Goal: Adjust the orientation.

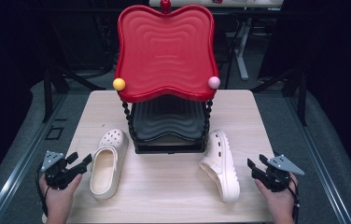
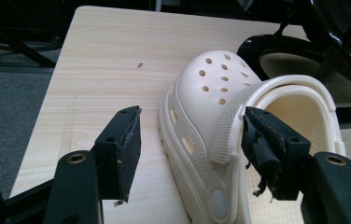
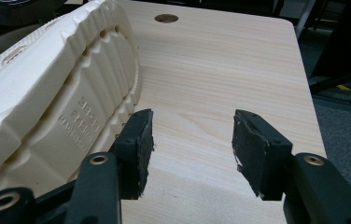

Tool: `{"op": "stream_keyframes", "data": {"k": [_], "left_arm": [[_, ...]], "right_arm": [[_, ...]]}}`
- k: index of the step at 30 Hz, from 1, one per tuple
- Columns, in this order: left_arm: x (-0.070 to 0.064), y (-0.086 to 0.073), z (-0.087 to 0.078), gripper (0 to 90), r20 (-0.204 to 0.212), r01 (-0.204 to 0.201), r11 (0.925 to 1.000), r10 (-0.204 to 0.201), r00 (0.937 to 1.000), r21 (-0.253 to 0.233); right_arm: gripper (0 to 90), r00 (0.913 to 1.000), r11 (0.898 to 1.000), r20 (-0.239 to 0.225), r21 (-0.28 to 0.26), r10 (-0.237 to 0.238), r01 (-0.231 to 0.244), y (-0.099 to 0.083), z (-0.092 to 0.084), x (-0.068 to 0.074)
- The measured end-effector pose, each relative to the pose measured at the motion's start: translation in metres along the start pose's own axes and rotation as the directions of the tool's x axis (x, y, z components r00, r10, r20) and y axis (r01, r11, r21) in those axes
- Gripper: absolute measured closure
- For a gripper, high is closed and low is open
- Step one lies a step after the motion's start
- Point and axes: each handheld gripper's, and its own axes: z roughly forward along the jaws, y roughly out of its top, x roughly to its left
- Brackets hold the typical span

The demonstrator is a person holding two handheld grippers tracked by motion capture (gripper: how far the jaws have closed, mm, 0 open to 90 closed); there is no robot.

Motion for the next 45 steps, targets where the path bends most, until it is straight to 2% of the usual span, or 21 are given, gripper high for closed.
{"op": "stream_keyframes", "data": {"k": [4,8,13,17,21,23,26,34,36,38,41,45], "left_arm": [[-0.003,0.001,0.001,39.6,-0.009,-0.012,0.9999,0.012,0.9999,-0.005],[-0.004,0.0,-0.002,39.9,0.01,-0.015,0.9999,0.015,0.9998,-0.004],[-0.005,0.001,-0.006,44.9,0.027,-0.031,0.9994,0.032,0.9991,-0.011],[-0.008,0.001,-0.01,47.7,0.024,-0.058,0.9983,0.059,0.998,-0.004],[-0.013,0.004,-0.016,50.1,0.03,-0.093,0.9951,0.094,0.9951,-0.034],[-0.016,0.006,-0.019,51.1,0.049,-0.097,0.9942,0.099,0.9939,-0.046],[-0.021,0.006,-0.019,51.7,0.082,-0.115,0.9926,0.118,0.9896,-0.039],[-0.026,0.003,0.0,55.2,0.063,-0.182,0.9829,0.18,0.9816,0.028],[-0.027,0.003,0.006,57.5,0.062,-0.182,0.982,0.179,0.9819,0.049],[-0.026,0.003,0.011,58.9,0.037,-0.185,0.9806,0.183,0.9824,0.064],[-0.025,0.002,0.016,60.6,0.023,-0.182,0.9799,0.181,0.9833,0.081],[-0.025,0.0,0.02,65.3,0.015,-0.192,0.9742,0.191,0.9814,0.119]], "right_arm": [[47.3,1.0,1.0,-0.004,0.006,-0.006,0.006,-0.001,0.0,0.0],[47.3,1.0,1.0,-0.005,-0.001,-0.002,0.002,0.001,0.001,-0.001],[47.3,0.9999,1.0,-0.007,-0.01,-0.011,0.01,0.003,0.0,0.001],[47.3,0.9999,1.0,-0.01,-0.013,-0.01,0.01,0.004,-0.002,0.003],[47.3,0.9999,1.0,-0.015,-0.013,-0.006,0.006,0.005,-0.001,0.004],[47.3,0.9998,1.0,-0.02,-0.006,0.003,-0.004,0.004,0.0,0.004],[47.5,0.9995,1.0,-0.026,-0.008,0.017,-0.017,0.004,0.0,0.003],[47.5,0.9989,0.999,-0.027,-0.01,0.037,-0.038,0.002,-0.002,0.0],[47.4,0.9989,0.999,-0.025,-0.013,0.04,-0.041,0.002,-0.003,0.0],[47.4,0.9989,0.999,-0.024,-0.014,0.041,-0.041,0.002,-0.004,-0.001],[47.4,0.9987,0.999,-0.022,-0.014,0.046,-0.046,0.001,-0.006,-0.002],[47.4,0.9983,0.998,-0.019,-0.014,0.054,-0.055,-0.001,-0.006,-0.003]]}}
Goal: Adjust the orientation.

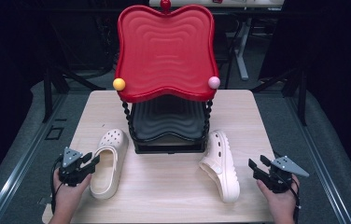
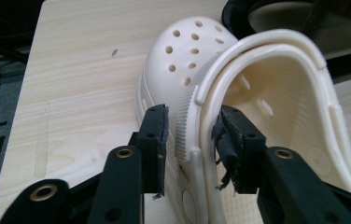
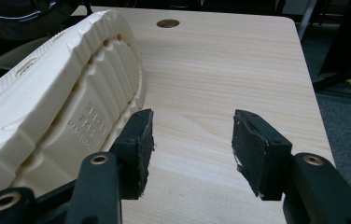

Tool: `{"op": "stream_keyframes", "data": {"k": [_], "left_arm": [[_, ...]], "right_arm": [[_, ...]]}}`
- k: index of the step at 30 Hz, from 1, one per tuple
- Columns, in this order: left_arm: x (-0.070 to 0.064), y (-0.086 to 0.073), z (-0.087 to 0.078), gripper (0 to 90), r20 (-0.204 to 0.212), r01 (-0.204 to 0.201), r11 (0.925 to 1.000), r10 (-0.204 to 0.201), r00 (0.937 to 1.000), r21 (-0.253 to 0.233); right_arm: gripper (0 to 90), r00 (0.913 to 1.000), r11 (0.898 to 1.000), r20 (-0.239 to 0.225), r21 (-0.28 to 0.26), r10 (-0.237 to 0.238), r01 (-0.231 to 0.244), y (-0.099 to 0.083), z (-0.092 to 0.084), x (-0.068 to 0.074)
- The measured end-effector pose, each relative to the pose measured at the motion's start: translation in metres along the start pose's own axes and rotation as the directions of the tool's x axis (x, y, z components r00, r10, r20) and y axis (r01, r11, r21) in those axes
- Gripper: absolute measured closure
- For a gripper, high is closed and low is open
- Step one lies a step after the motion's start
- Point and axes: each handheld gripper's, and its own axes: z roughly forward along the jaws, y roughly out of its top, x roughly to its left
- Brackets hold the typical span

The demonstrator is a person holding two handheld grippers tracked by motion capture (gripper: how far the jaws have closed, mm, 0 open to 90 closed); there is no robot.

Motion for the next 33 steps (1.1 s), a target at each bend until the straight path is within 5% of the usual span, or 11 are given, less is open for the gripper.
{"op": "stream_keyframes", "data": {"k": [13,28,33], "left_arm": [[-0.004,0.003,-0.002,73.3,-0.009,0.0,0.9998,0.0,1.0,0.019],[-0.014,0.0,-0.011,73.1,0.03,0.03,0.9986,-0.031,0.9991,0.044],[-0.013,-0.002,-0.009,70.3,0.04,0.044,0.9987,-0.045,0.9982,0.026]], "right_arm": [[47.4,1.0,1.0,-0.008,0.002,0.002,-0.002,-0.001,0.001,0.0],[47.5,1.0,1.0,-0.005,-0.003,-0.001,0.001,0.001,0.0,0.0],[55.1,0.9996,1.0,-0.027,-0.011,0.004,-0.004,0.004,-0.002,0.003]]}}
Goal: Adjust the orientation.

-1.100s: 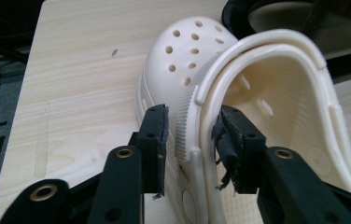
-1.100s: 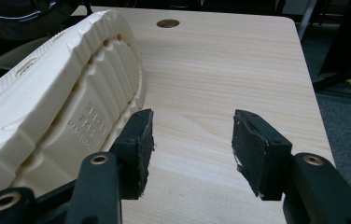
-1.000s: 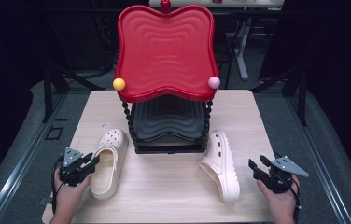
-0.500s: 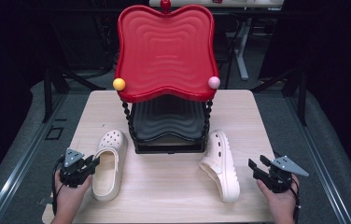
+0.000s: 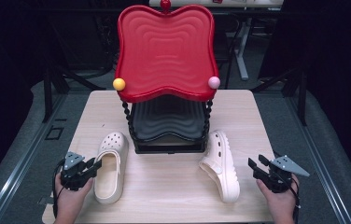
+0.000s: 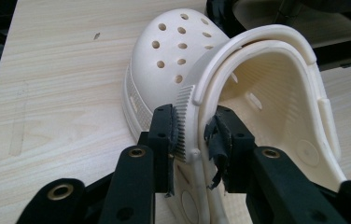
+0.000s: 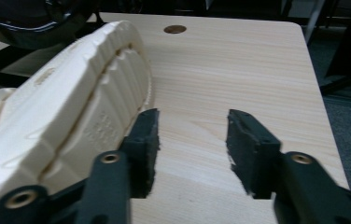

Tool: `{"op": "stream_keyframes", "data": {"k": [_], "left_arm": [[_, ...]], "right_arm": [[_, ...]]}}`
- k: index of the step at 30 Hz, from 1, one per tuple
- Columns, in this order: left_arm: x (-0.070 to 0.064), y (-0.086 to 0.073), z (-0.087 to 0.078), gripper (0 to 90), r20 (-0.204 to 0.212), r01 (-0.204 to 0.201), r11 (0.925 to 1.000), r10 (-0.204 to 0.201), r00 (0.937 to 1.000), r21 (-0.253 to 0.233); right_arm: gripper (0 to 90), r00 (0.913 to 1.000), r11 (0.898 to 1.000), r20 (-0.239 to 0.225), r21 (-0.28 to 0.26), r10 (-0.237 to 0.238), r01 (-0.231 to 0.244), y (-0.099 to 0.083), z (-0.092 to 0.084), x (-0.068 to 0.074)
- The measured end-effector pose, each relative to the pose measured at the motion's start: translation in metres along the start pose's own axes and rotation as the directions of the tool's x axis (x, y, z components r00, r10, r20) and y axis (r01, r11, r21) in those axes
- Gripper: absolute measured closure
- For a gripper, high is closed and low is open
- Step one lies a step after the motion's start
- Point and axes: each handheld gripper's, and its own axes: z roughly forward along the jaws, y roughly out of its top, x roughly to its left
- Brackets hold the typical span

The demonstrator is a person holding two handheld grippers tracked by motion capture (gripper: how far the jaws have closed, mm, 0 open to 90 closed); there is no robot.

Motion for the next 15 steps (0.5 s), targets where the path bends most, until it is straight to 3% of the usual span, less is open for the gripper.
{"op": "stream_keyframes", "data": {"k": [3,9,15], "left_arm": [[0.0,0.0,0.002,68.4,-0.004,-0.001,1.0,0.001,1.0,-0.005],[-0.001,0.001,0.008,63.3,-0.017,0.002,1.0,-0.002,0.9999,-0.009],[-0.001,0.003,0.014,65.5,-0.023,0.011,0.9999,-0.011,0.9997,0.005]], "right_arm": [[62.0,0.9996,1.0,-0.022,0.013,-0.018,0.018,0.003,-0.002,0.006],[69.7,0.9957,0.998,-0.075,-0.014,-0.056,0.055,0.012,-0.008,0.025],[77.1,0.9874,0.996,-0.129,-0.03,-0.092,0.089,0.018,-0.012,0.045]]}}
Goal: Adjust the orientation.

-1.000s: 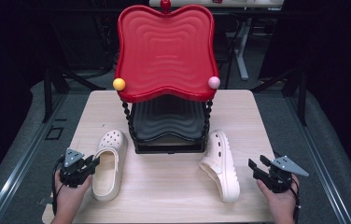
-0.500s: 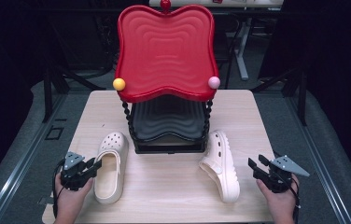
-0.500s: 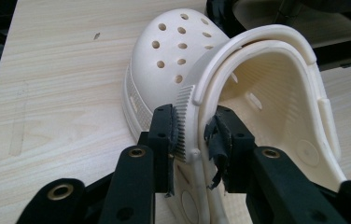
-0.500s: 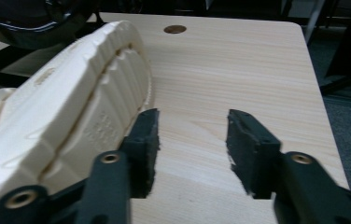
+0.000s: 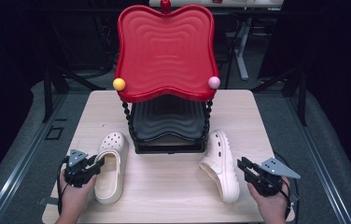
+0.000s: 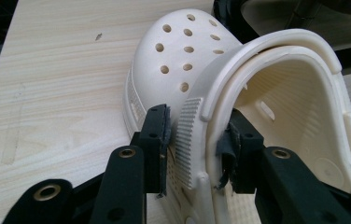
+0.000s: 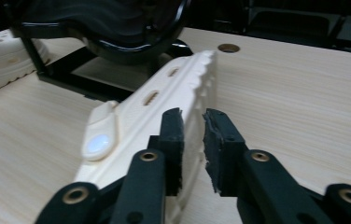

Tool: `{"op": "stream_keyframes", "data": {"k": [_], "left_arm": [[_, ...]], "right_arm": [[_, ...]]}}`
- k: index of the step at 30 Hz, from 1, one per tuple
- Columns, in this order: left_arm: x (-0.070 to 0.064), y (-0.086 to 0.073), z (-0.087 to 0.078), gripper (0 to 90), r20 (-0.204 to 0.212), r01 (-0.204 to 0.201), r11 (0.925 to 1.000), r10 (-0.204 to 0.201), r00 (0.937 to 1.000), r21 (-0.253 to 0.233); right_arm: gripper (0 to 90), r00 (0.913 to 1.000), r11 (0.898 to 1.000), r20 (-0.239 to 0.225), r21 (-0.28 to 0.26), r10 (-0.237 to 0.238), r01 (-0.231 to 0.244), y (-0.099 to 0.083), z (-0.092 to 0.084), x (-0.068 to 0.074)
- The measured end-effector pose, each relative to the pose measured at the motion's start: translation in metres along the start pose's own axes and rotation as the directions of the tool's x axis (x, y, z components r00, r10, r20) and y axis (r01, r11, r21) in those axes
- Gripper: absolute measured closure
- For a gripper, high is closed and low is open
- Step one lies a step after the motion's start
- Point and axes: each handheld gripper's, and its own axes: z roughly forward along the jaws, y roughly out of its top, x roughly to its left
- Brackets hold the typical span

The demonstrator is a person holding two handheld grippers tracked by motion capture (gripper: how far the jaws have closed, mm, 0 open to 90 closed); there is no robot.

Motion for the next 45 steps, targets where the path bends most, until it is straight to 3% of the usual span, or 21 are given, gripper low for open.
{"op": "stream_keyframes", "data": {"k": [8,11,16,23,31,36,40,45], "left_arm": [[-0.003,0.001,-0.003,72.4,0.004,-0.034,0.9993,0.034,0.9994,0.015],[-0.008,0.0,-0.005,72.2,-0.002,-0.044,0.9989,0.044,0.999,0.017],[-0.008,-0.001,-0.006,71.0,0.001,-0.028,0.9995,0.028,0.9996,0.012],[-0.011,-0.002,-0.008,70.2,0.014,-0.03,0.9994,0.03,0.9994,0.016],[-0.008,-0.003,-0.01,67.1,0.044,-0.002,1.0,0.002,0.999,0.007],[-0.007,-0.003,-0.011,63.1,0.058,0.0,0.9997,0.002,0.9983,-0.026],[-0.007,-0.002,-0.01,61.7,0.056,0.001,0.9995,0.001,0.9985,-0.032],[-0.006,-0.002,-0.01,60.2,0.056,0.004,0.9995,-0.002,0.9984,-0.031]], "right_arm": [[83.2,0.9962,0.997,-0.062,0.045,-0.062,0.065,0.004,0.011,0.023],[83.2,0.9952,0.996,-0.073,0.051,-0.065,0.069,0.005,0.015,0.028],[85.8,0.9922,0.99,-0.051,0.079,-0.114,0.117,0.004,0.022,0.033],[89.4,0.9924,0.989,-0.037,0.081,-0.117,0.12,0.004,0.021,0.031],[89.8,0.9921,0.988,-0.009,0.089,-0.125,0.125,0.005,0.016,0.026],[89.8,0.9947,0.992,0.022,0.08,-0.101,0.099,0.004,0.012,0.017],[89.8,0.9938,0.993,0.058,0.078,-0.095,0.09,0.002,0.008,0.01],[89.8,0.9948,0.996,0.088,0.083,-0.051,0.044,-0.001,0.003,-0.004]]}}
